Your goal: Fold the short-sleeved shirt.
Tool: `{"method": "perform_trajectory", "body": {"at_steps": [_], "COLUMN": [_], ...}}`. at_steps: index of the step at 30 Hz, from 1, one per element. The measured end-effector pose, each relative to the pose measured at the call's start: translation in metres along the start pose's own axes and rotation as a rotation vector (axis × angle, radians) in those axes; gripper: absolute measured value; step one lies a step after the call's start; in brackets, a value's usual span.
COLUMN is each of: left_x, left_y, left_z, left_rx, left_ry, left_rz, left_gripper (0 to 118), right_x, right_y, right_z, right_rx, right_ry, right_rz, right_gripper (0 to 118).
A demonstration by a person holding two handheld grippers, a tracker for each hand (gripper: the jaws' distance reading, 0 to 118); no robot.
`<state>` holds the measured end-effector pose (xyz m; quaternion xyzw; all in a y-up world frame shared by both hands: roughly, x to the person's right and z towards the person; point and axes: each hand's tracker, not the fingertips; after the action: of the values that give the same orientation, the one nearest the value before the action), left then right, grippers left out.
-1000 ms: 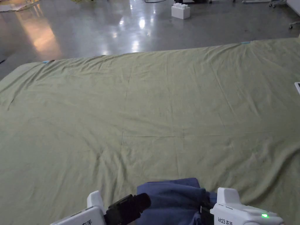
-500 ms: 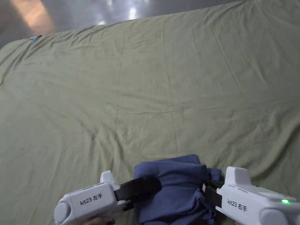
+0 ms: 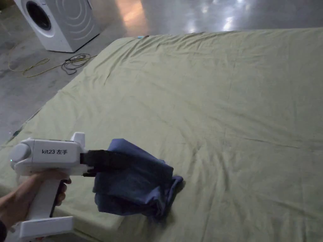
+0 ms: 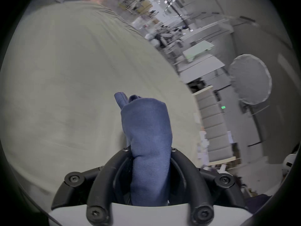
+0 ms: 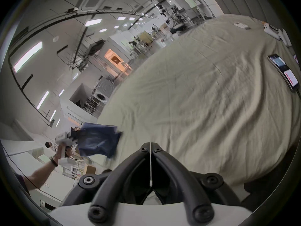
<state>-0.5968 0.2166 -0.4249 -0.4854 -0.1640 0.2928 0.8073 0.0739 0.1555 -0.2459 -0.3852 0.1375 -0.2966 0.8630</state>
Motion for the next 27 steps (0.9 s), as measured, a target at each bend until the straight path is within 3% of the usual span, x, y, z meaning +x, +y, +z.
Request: {"method": "perform_trajectory", "body": {"at_steps": [2, 5, 7, 9, 10, 11, 12, 14, 17, 21, 27], "left_x": [-0.030, -0.063, -0.078, -0.083, -0.092, -0.091, -0.085, -0.068, 0.000, 0.119, 0.268], "left_y": [0.007, 0.003, -0.002, -0.008, -0.007, -0.006, -0.005, -0.006, -0.015, -0.045, -0.111], "left_z": [0.003, -0.013, -0.031, -0.038, -0.033, -0.027, -0.019, 0.003, 0.029, 0.050, 0.039], "left_rx": [-0.018, -0.043, -0.029, -0.018, -0.007, 0.013, 0.023, 0.100, 0.199, 0.400, 0.646], "left_ry": [0.105, 0.180, 0.259, 0.373, 0.385, 0.298, 0.310, 0.395, 0.480, 0.444, 0.246], "left_rz": [0.002, 0.011, 0.005, -0.005, 0.015, 0.078, 0.102, -0.002, -0.220, -0.382, -0.631], "left_gripper": [29, 29, 46, 52, 64, 76, 79, 79, 79, 79, 77], "right_x": [0.008, 0.015, 0.015, 0.014, 0.015, 0.016, 0.017, 0.023, 0.017, 0.008, -0.026], "right_y": [-0.011, -0.021, -0.021, -0.017, -0.014, -0.010, -0.007, 0.004, 0.021, 0.049, 0.079], "right_z": [-0.008, -0.016, -0.016, -0.013, -0.011, -0.009, -0.006, 0.005, 0.024, 0.058, 0.112], "right_rx": [-0.035, -0.102, -0.109, -0.108, -0.101, -0.099, -0.086, -0.029, 0.077, 0.206, 0.447], "right_ry": [-0.041, -0.032, -0.061, -0.108, -0.105, -0.099, -0.096, -0.094, -0.115, -0.141, -0.159], "right_rz": [-0.018, -0.125, -0.105, -0.057, -0.056, -0.061, -0.062, -0.042, 0.037, 0.148, 0.329], "right_gripper": [1, 1, 1, 1, 1, 1, 1, 1, 1, 1, 1]}}
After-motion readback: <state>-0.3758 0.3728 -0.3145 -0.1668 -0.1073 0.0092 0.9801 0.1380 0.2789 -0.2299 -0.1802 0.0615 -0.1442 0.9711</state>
